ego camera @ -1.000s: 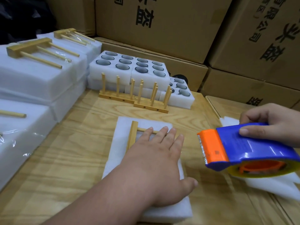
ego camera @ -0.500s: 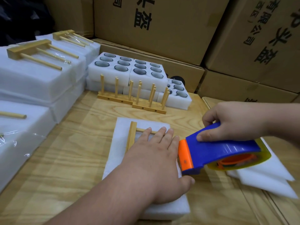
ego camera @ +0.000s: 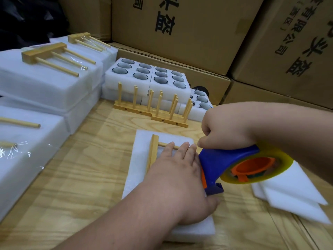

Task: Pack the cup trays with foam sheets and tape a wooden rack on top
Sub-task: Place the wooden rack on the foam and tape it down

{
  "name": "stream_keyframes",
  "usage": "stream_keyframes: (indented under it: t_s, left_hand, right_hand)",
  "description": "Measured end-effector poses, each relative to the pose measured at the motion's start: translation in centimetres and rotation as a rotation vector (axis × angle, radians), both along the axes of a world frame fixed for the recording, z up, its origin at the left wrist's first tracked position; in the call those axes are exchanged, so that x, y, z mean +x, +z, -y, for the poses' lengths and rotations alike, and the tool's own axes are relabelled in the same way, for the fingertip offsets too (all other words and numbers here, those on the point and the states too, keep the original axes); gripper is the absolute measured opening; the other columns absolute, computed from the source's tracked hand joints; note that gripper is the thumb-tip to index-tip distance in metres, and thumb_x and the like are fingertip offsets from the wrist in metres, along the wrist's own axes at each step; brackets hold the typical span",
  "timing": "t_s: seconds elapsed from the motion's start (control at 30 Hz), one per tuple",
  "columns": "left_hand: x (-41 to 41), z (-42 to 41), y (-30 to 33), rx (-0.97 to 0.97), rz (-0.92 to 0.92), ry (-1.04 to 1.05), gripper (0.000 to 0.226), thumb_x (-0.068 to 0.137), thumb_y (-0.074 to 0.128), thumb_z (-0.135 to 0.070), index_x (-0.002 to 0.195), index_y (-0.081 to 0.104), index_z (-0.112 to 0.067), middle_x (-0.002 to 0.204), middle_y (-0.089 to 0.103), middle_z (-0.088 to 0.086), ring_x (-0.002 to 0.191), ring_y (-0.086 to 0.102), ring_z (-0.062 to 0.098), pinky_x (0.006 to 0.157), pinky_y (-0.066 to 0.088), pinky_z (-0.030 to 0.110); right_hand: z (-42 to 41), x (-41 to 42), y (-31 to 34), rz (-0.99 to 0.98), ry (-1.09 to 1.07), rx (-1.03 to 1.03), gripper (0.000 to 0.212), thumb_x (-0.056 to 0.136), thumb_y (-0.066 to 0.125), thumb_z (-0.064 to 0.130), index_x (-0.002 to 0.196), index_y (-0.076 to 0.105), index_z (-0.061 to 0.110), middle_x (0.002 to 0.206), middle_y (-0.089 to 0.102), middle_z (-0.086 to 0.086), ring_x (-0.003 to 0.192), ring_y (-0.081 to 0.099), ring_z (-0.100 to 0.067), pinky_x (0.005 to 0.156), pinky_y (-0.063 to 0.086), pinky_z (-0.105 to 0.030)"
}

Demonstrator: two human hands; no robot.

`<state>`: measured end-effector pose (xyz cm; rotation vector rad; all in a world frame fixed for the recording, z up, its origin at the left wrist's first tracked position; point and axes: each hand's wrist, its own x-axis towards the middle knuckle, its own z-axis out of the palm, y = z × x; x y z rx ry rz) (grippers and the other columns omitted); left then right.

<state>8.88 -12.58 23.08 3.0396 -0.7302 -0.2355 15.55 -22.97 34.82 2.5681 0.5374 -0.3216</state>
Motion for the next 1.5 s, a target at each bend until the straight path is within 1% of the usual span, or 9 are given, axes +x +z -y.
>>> stream_keyframes:
  t_s: [0.13,0.57,0.77,0.87,0.97,1.03,1.2,1.33,1.5]
  left_hand:
    - [-0.1,0.1,0.1,0.01,-0.001,0.004,0.099,0.094,0.02,-0.077,0.161,-0.01,-0.01,0.17,-0.018,0.007,0.155,-0.024,0.022,0.124,-0.013,0.053]
    - [-0.2,0.4,0.2,0.007,0.014,0.015,0.099,0.095,0.023,-0.075,0.161,-0.011,-0.009,0.17,-0.015,0.011,0.156,-0.02,0.024,0.127,-0.007,0.048]
    - [-0.3,0.2,0.2,-0.077,0.02,0.01,0.106,0.089,0.031,-0.081,0.163,-0.009,-0.017,0.172,-0.009,0.009,0.157,-0.014,0.022,0.127,-0.005,0.046]
    - [-0.2,0.1,0.1,-0.086,0.036,0.026,0.106,0.09,0.032,-0.079,0.163,-0.008,-0.012,0.171,-0.012,0.009,0.157,-0.016,0.022,0.128,-0.005,0.046]
    - [-0.2,0.1,0.0,-0.077,0.026,0.026,0.104,0.092,0.03,-0.077,0.161,-0.011,-0.012,0.17,-0.018,0.008,0.156,-0.019,0.022,0.127,-0.007,0.046]
    - [-0.2,0.1,-0.1,-0.067,0.023,0.025,0.102,0.093,0.029,-0.075,0.161,-0.012,-0.012,0.169,-0.021,0.008,0.156,-0.021,0.022,0.127,-0.009,0.046]
    - [-0.2,0.0,-0.4,-0.061,0.035,0.017,0.099,0.094,0.027,-0.073,0.161,-0.013,-0.012,0.169,-0.022,0.008,0.155,-0.023,0.021,0.127,-0.01,0.046]
    - [0.1,-0.1,-0.6,-0.066,0.042,0.013,0.103,0.092,0.026,-0.077,0.161,-0.013,-0.012,0.169,-0.021,0.006,0.155,-0.023,0.02,0.126,-0.011,0.045]
    - [0.2,-0.1,-0.8,-0.067,0.026,0.007,0.123,0.078,0.027,-0.093,0.16,-0.017,-0.013,0.169,-0.023,0.005,0.155,-0.024,0.019,0.126,-0.01,0.046]
  right_hand:
    - [0.0,-0.2,-0.4,0.009,-0.049,0.027,0.042,0.095,0.05,0.043,0.064,0.053,0.015,0.063,0.048,-0.003,0.059,0.045,-0.02,0.053,0.034,-0.031]
    - [-0.8,-1.4,-0.5,0.012,-0.071,0.008,0.037,0.096,0.048,0.039,0.067,0.055,0.017,0.066,0.053,-0.001,0.059,0.048,-0.017,0.052,0.032,-0.029]
    - [-1.6,-1.8,-3.5,-0.053,-0.071,-0.011,0.034,0.099,0.043,0.031,0.07,0.053,0.016,0.073,0.054,-0.003,0.064,0.05,-0.018,0.053,0.035,-0.031]
    - [-1.0,-1.4,-2.7,-0.09,-0.112,-0.077,0.042,0.106,0.035,0.034,0.082,0.06,0.01,0.079,0.055,-0.005,0.07,0.051,-0.021,0.053,0.032,-0.028]
    - [0.8,-1.2,-1.6,-0.116,-0.228,-0.095,0.039,0.102,0.041,0.04,0.09,0.066,0.012,0.087,0.061,-0.007,0.081,0.057,-0.024,0.061,0.039,-0.031]
    - [2.1,-0.9,-0.4,-0.089,-0.306,-0.035,0.037,0.097,0.047,0.046,0.084,0.065,0.016,0.083,0.063,-0.006,0.077,0.059,-0.021,0.063,0.043,-0.032]
    - [5.4,-0.3,2.0,0.112,-0.404,0.247,0.028,0.088,0.059,0.046,0.095,0.068,0.02,0.092,0.068,-0.005,0.083,0.064,-0.02,0.071,0.053,-0.034]
    - [6.4,-0.5,-2.2,0.308,-0.421,0.519,0.016,0.085,0.064,0.035,0.095,0.065,0.023,0.08,0.064,0.002,0.071,0.059,-0.014,0.053,0.043,-0.026]
    - [5.8,-0.6,-9.1,0.493,-0.404,0.718,0.02,0.085,0.061,0.047,0.097,0.051,0.034,0.071,0.054,0.013,0.07,0.056,-0.016,0.05,0.032,-0.027]
